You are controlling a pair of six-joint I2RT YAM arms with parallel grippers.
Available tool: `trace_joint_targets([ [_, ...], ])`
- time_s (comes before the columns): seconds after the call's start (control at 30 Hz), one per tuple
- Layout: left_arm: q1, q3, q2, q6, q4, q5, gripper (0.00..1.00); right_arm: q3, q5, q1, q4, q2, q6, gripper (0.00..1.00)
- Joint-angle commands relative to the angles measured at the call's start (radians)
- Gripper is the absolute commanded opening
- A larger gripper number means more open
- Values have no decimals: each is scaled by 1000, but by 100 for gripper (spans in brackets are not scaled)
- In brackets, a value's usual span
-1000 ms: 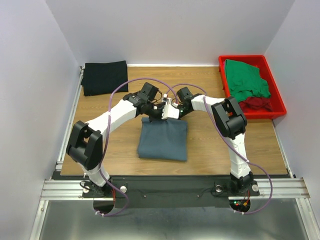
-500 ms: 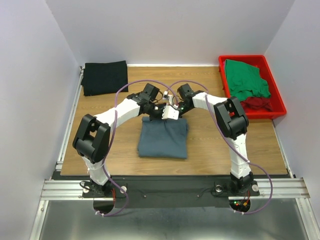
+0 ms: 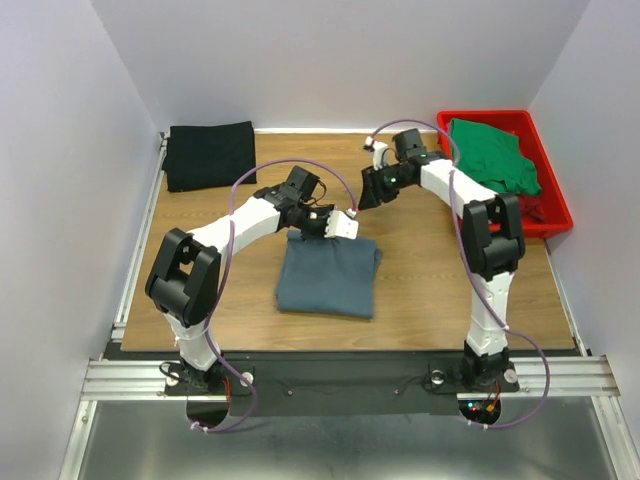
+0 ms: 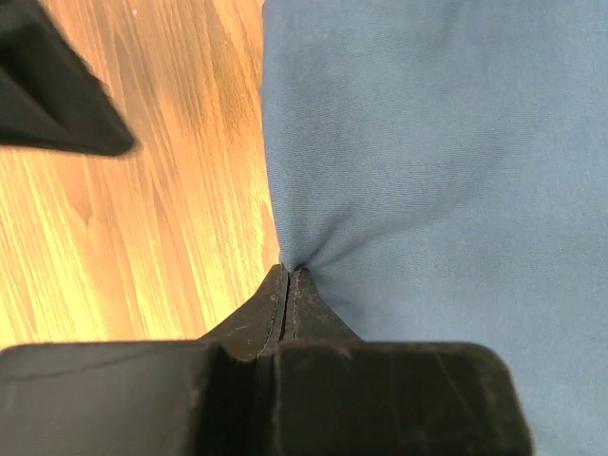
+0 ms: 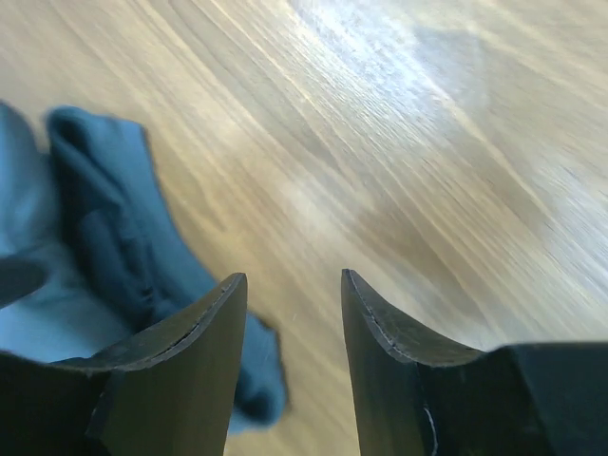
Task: Fold and stack the t-shirts
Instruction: Fold the tshirt
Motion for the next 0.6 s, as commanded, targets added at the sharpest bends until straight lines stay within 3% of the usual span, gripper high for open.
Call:
trace_joint_targets([
  [0.0, -4, 32, -32, 41, 33, 53, 0, -40, -144, -38, -19, -119, 57, 52],
  [0.13, -1, 33, 21, 58, 60, 43, 0, -122, -204, -44, -35, -151, 51, 57],
  [0.27, 5, 15, 84, 95, 96, 18, 12, -183, -232, -42, -37, -150, 39, 60],
  [0.47, 23, 52, 78, 50, 77, 47, 44, -203, -253, -42, -42, -146, 20, 60],
  [0.57, 59, 87, 8, -5, 4, 111, 52, -225, -265, -42, -42, -169, 19, 60],
])
